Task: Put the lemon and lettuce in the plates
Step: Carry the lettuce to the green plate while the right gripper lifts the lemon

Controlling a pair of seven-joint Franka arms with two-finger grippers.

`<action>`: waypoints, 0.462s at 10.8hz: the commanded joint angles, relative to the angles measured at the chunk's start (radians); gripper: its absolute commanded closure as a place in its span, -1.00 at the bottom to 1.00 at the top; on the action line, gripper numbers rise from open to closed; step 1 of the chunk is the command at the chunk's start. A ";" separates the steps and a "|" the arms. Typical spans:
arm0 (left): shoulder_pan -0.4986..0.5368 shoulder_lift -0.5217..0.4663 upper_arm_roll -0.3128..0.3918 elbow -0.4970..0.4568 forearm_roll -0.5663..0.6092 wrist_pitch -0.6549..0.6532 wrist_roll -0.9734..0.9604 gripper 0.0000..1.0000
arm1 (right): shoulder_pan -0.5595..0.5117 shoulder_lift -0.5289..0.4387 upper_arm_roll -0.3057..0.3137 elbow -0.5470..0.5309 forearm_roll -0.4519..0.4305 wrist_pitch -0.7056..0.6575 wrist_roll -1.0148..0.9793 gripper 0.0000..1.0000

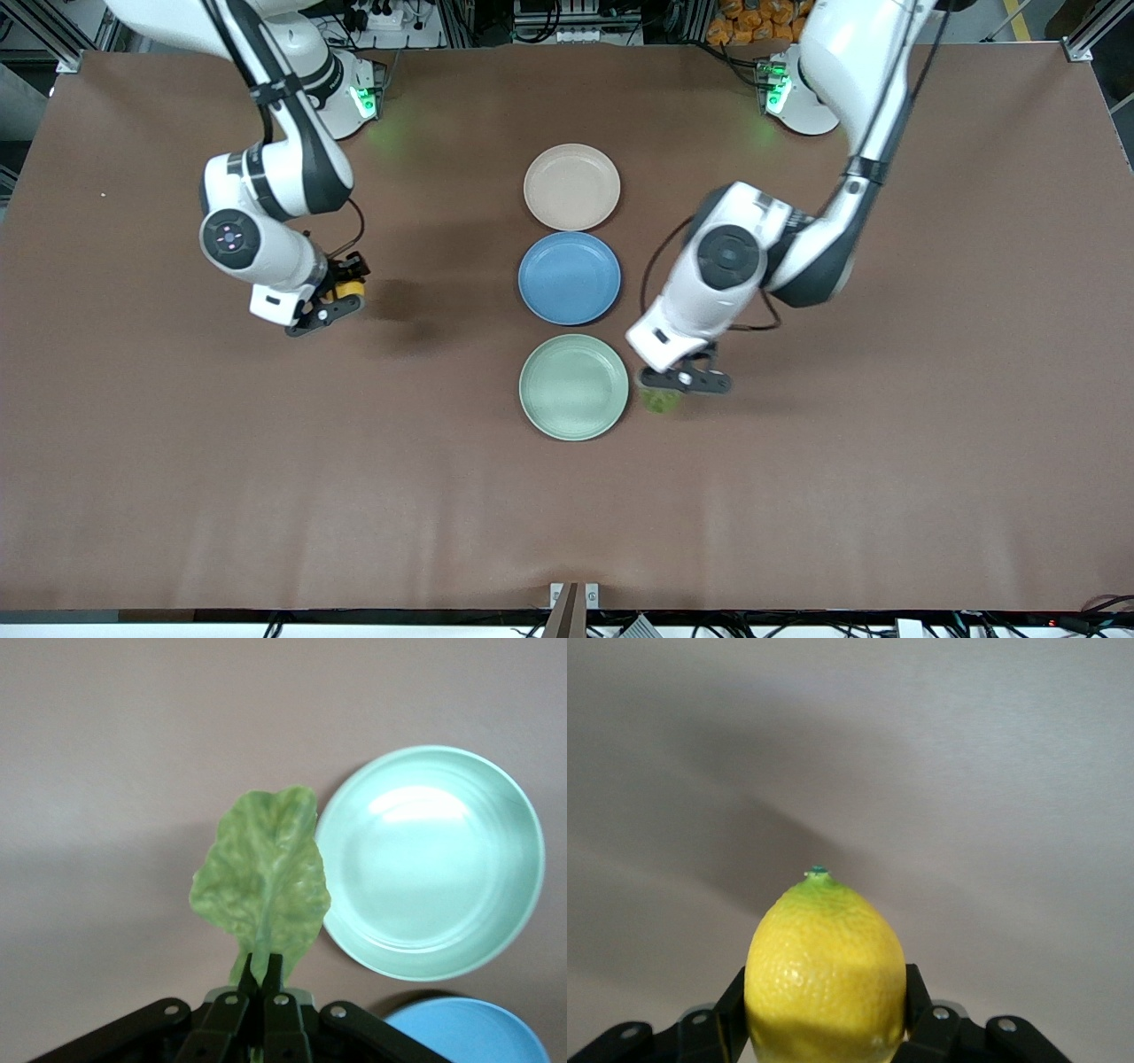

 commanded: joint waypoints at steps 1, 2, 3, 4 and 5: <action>-0.076 0.048 0.011 0.041 -0.010 0.037 -0.129 1.00 | 0.105 -0.060 -0.003 -0.016 0.016 -0.054 0.189 1.00; -0.105 0.071 0.011 0.041 -0.010 0.092 -0.162 1.00 | 0.150 -0.061 -0.003 -0.015 0.016 -0.064 0.278 1.00; -0.122 0.095 0.011 0.041 -0.010 0.161 -0.196 1.00 | 0.212 -0.058 -0.003 -0.007 0.016 -0.077 0.394 1.00; -0.137 0.118 0.011 0.041 -0.009 0.221 -0.203 1.00 | 0.262 -0.057 -0.003 -0.005 0.016 -0.078 0.485 1.00; -0.144 0.144 0.013 0.041 -0.009 0.276 -0.207 1.00 | 0.315 -0.057 -0.003 0.002 0.016 -0.085 0.551 1.00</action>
